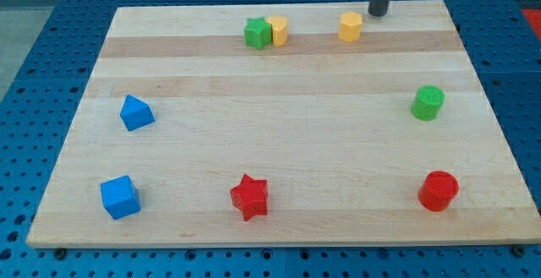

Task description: Push the yellow hexagon towards the yellow heart

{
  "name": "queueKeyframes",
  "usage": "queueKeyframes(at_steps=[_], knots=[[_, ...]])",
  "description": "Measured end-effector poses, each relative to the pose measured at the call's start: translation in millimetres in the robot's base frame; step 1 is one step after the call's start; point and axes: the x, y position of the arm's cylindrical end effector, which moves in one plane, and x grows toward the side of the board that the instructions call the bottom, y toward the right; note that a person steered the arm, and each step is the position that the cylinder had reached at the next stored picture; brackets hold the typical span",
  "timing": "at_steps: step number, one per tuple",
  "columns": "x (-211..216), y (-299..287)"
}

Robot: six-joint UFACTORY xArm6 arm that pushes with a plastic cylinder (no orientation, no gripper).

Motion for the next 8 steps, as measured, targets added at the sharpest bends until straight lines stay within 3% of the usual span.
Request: queueKeyframes(at_steps=[1,2,4,6,8], knots=[[1.0,-2.4],[35.5,-53.4],[72.4,-98.2],[61.9,-62.6],[79.2,-45.9]])
